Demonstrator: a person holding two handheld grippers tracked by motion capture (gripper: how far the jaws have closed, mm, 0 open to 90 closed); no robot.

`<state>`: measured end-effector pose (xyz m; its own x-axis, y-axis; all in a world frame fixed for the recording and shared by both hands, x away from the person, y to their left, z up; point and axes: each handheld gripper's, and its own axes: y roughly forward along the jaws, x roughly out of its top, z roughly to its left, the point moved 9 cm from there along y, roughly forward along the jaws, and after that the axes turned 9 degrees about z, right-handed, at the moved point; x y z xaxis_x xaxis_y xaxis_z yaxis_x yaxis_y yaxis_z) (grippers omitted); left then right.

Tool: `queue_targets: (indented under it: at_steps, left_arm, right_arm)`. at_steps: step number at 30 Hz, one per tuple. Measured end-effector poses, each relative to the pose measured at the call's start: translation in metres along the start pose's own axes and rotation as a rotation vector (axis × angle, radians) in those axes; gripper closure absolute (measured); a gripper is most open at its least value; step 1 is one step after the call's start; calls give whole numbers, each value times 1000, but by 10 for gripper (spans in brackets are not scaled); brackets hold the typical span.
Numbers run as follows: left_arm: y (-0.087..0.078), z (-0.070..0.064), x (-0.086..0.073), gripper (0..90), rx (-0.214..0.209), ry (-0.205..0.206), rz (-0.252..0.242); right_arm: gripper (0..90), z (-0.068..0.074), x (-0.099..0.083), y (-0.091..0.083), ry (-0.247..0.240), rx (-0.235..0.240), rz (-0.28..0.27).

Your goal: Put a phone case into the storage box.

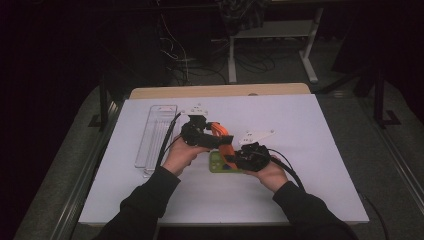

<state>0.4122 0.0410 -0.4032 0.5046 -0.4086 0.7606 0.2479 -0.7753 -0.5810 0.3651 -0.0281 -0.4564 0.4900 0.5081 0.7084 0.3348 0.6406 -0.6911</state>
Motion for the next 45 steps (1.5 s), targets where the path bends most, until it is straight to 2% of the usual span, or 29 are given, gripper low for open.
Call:
queue_targets:
  at_steps: [5,8,10,12,16,17,22,27,28,31,35,39,45]
  left_arm:
    - [-1,-2,2,161,12,20,-3]
    - [-4,1,3,161,33,41,-3]
    - [-6,3,4,161,50,39,-13]
    - [-8,6,4,161,57,42,-18]
    - [-13,9,6,160,67,25,-35]
    - [-14,11,6,160,74,34,-34]
    - [-18,13,8,160,85,33,-43]
    - [-21,15,8,160,96,34,-48]
    - [-23,16,8,160,99,39,-42]
    - [-27,17,11,160,108,35,-57]
    - [-34,22,15,159,129,37,-63]
    - [-43,25,21,159,145,36,-82]
    - [-56,32,28,159,171,48,-82]
  right_arm:
    - [755,-1,0,-1,-11,-6,4]
    - [669,-2,-1,0,0,-8,12]
    - [610,-4,-2,-1,-2,-9,14]
    - [549,-4,-3,-3,16,-8,21]
    - [450,-11,-7,-9,22,-37,26]
    - [428,-13,-8,-10,22,-45,25]
    - [276,-21,-15,-16,40,-88,41]
    - [120,-23,-25,-20,20,-135,73]
    - [117,-24,-28,-22,20,-141,75]
    - [9,-28,-36,-27,13,-169,62]
    - [0,-33,-46,-37,36,-193,29]
    - [0,-34,-59,-42,34,-195,39]
    - [0,-37,-74,-44,38,-204,36]
